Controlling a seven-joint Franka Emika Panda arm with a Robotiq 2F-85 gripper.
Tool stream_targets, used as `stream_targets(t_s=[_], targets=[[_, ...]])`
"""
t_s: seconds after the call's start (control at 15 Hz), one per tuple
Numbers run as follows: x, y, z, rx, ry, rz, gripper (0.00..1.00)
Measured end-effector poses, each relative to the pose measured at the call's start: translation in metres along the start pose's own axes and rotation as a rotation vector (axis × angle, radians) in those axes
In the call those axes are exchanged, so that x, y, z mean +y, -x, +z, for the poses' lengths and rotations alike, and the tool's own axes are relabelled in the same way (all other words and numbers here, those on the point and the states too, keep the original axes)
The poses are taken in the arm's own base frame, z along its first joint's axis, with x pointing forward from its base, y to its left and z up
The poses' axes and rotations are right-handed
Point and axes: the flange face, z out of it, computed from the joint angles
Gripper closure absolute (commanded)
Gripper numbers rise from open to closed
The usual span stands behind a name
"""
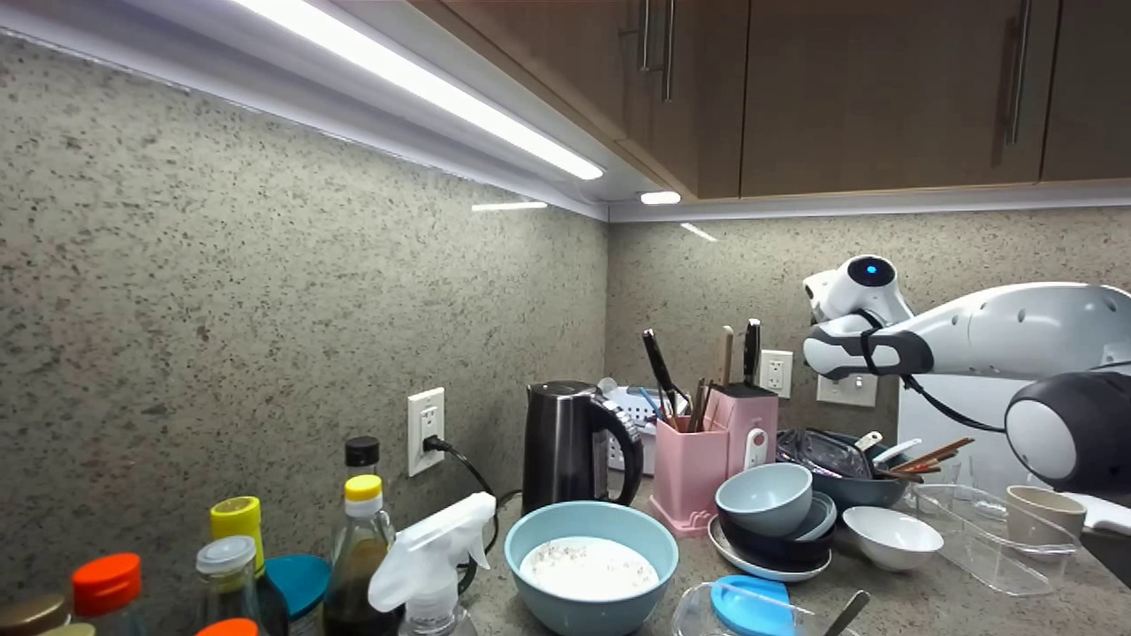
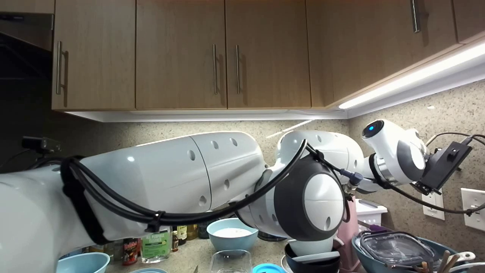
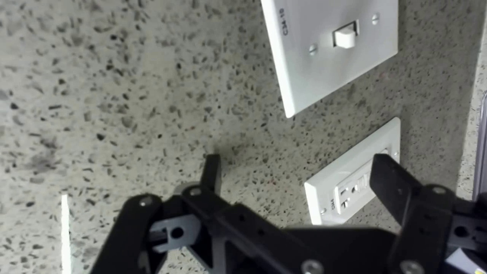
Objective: Turn off the left light switch
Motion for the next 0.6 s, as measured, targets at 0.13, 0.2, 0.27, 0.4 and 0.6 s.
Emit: stream_targets(t_s=[0.13, 0.2, 0.27, 0.4, 0.6], targets=[[-0.005, 0.006, 0.006, -0.029, -0.014, -0.014, 0.0], [-0.008, 0.01, 0.01, -0.049, -0.029, -0.02, 0.0], [-0.011, 0.012, 0.012, -0.067, -0.043, -0.026, 0.0], [-0.019, 0.018, 0.019, -0.118, -0.087, -0.034, 0.0], [-0.027, 0.021, 0.022, -0.188, -0.156, -0.038, 0.0]])
